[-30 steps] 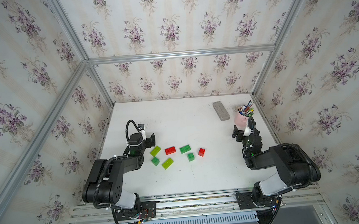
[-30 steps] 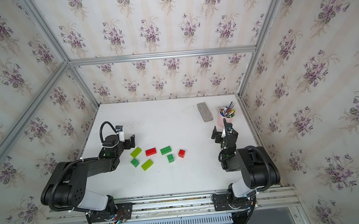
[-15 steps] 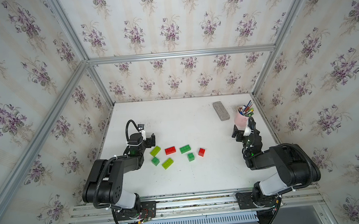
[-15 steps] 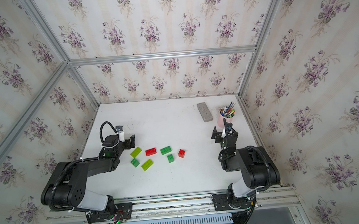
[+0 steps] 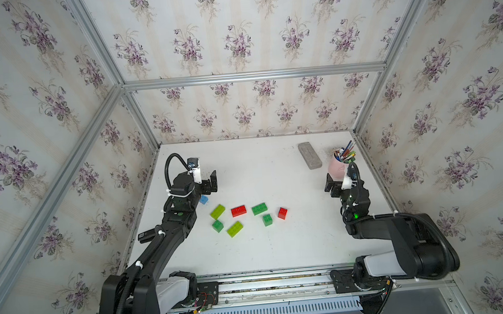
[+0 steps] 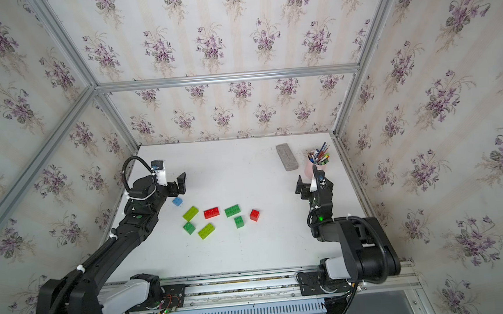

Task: Assemble a spoon with lego
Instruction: Pick up the lego brick from the center of the board.

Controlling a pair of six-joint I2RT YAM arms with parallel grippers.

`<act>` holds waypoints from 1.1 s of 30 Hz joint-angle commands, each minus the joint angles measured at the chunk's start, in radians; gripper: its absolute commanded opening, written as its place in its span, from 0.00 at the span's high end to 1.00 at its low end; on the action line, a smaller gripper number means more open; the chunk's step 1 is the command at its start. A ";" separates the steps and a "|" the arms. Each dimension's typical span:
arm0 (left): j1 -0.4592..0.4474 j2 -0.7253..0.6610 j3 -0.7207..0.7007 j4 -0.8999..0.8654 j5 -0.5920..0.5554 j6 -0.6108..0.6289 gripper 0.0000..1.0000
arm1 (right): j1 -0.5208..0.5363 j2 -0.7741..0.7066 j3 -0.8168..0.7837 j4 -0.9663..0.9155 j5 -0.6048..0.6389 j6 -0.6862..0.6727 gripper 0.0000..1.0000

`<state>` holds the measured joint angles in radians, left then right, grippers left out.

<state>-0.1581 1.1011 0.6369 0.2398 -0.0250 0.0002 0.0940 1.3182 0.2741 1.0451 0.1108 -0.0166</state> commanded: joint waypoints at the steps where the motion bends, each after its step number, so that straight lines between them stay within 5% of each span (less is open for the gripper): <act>1: -0.018 -0.069 -0.003 -0.236 0.056 -0.066 0.00 | 0.054 -0.140 0.100 -0.334 -0.080 -0.115 0.00; 9: -0.146 -0.220 -0.127 -0.260 0.032 -0.129 0.00 | 0.385 -0.219 0.340 -0.981 -0.161 -0.385 0.05; 13: -0.201 -0.239 -0.189 -0.187 0.028 -0.206 0.00 | 0.510 -0.191 0.327 -1.074 -0.301 -0.406 0.09; 20: -0.266 -0.246 -0.216 -0.188 0.004 -0.210 0.00 | 0.561 -0.021 0.409 -1.224 -0.403 -0.415 0.16; 33: -0.316 -0.238 -0.237 -0.196 -0.047 -0.214 0.00 | 0.562 0.231 0.530 -1.227 -0.379 -0.383 0.33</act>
<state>-0.4725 0.8654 0.4026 0.0196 -0.0471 -0.1955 0.6552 1.5208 0.7876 -0.1577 -0.2607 -0.3916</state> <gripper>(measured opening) 0.996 0.687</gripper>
